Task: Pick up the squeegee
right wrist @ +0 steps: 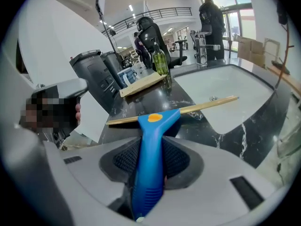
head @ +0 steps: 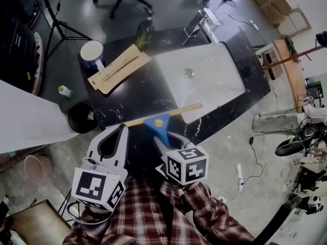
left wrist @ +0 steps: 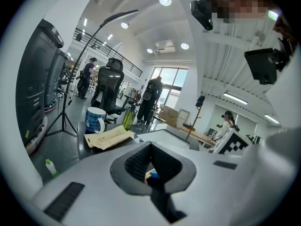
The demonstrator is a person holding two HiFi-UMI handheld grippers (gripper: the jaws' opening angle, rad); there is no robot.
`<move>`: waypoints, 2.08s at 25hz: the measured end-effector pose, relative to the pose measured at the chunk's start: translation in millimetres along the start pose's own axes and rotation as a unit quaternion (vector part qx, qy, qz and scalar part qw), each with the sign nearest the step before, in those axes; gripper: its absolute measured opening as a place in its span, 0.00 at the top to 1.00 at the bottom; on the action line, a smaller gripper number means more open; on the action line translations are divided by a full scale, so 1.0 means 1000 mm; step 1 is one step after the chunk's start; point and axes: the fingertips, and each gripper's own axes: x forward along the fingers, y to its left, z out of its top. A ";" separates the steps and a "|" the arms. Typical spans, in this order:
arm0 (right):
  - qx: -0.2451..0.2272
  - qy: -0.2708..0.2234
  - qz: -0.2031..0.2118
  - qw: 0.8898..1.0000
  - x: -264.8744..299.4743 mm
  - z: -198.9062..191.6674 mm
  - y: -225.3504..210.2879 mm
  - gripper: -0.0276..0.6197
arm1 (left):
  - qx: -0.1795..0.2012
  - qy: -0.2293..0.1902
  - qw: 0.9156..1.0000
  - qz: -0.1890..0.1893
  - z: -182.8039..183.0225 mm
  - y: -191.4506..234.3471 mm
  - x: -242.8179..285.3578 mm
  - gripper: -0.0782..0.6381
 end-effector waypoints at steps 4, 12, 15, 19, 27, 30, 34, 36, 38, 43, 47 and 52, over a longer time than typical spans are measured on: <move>0.000 -0.045 0.015 0.999 -0.013 0.028 -0.001 0.74 | 0.021 -0.013 1.000 0.004 0.017 -0.008 -0.003 0.88; 0.031 -0.173 0.052 0.983 -0.051 0.103 -0.004 0.74 | 0.082 -0.055 0.995 0.021 0.071 -0.020 -0.019 0.88; 0.014 -0.224 0.061 0.972 -0.075 0.133 0.004 0.74 | 0.096 -0.067 0.993 0.024 0.086 -0.025 -0.024 0.88; -0.017 -0.280 0.065 0.958 -0.110 0.161 0.019 0.74 | 0.111 -0.081 0.990 0.024 0.101 -0.032 -0.029 0.88; -0.044 -0.356 0.095 0.929 -0.176 0.178 0.039 0.74 | 0.125 -0.103 0.987 0.016 0.114 -0.045 -0.031 0.88; -0.054 -0.368 0.097 0.923 -0.187 0.179 0.043 0.74 | 0.127 -0.109 0.986 0.014 0.117 -0.048 -0.030 0.88; -0.058 -0.375 0.095 0.920 -0.192 0.181 0.043 0.74 | 0.127 -0.110 0.986 0.011 0.119 -0.050 -0.027 0.88; -0.056 -0.376 0.098 0.920 -0.192 0.183 0.043 0.74 | 0.127 -0.111 0.986 0.011 0.120 -0.050 -0.025 0.88; -0.051 -0.377 0.104 0.919 -0.192 0.183 0.042 0.74 | 0.127 -0.110 0.986 0.012 0.120 -0.050 -0.025 0.88; -0.048 -0.379 0.106 0.918 -0.190 0.182 0.042 0.74 | 0.127 -0.110 0.986 0.015 0.119 -0.049 -0.025 0.88; -0.048 -0.377 0.109 0.918 -0.190 0.181 0.042 0.74 | 0.126 -0.108 0.986 0.016 0.117 -0.049 -0.025 0.88; -0.047 -0.378 0.109 0.918 -0.191 0.180 0.043 0.74 | 0.126 -0.108 0.986 0.014 0.117 -0.051 -0.026 0.88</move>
